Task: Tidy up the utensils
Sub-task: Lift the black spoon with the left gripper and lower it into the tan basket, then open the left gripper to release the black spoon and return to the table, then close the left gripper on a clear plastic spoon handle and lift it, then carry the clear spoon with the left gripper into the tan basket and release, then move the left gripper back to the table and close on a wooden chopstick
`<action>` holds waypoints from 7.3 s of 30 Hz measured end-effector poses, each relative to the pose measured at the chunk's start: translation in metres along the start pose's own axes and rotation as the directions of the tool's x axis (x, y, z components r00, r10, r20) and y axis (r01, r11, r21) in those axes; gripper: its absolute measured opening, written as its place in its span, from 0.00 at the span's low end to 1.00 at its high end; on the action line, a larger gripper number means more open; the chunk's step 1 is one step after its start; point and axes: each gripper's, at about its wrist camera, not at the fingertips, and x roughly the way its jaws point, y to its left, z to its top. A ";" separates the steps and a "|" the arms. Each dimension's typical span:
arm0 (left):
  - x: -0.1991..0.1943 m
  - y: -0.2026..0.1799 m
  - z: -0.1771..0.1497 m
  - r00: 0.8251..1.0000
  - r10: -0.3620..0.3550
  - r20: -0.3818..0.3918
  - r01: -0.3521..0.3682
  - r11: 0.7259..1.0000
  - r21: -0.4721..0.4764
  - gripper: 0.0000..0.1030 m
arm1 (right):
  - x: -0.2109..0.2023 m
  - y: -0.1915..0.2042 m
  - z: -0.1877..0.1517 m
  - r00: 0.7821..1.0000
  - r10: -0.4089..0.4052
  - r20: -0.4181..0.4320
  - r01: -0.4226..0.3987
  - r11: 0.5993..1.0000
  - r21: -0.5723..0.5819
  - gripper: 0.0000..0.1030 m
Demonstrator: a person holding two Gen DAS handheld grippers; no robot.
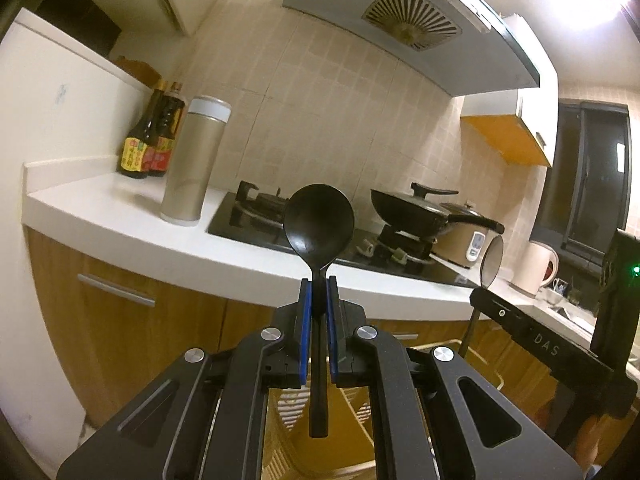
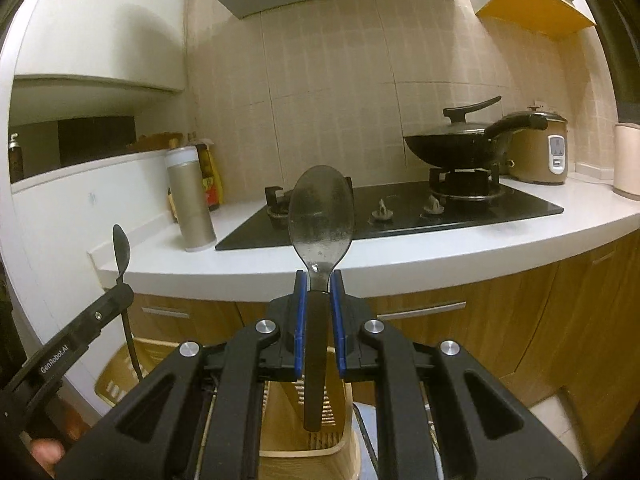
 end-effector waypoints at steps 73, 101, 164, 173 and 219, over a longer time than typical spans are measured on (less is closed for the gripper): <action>-0.104 -0.036 -0.160 0.487 0.067 -0.871 0.099 0.986 0.131 0.35 | -0.045 0.032 -0.162 0.458 -0.046 -0.888 -0.111 0.988 -0.108 0.29; -0.103 -0.046 -0.144 0.582 0.108 -0.806 0.037 0.986 0.160 0.09 | -0.053 0.017 -0.147 0.496 0.018 -0.868 -0.182 0.980 -0.084 0.10; 0.004 -0.009 0.002 1.000 0.008 0.001 -0.008 0.993 0.117 0.26 | 0.002 0.008 0.002 0.996 0.085 -0.038 -0.089 0.989 -0.115 0.14; -0.021 -0.004 0.004 0.999 -0.022 -0.025 0.024 0.997 0.079 0.34 | -0.023 -0.006 0.000 0.993 0.099 -0.065 -0.102 0.993 -0.055 0.34; -0.101 -0.036 -0.151 0.665 -0.009 -0.747 -0.024 0.999 -0.033 0.38 | -0.116 0.032 -0.178 0.518 0.114 -0.848 -0.189 0.982 0.017 0.30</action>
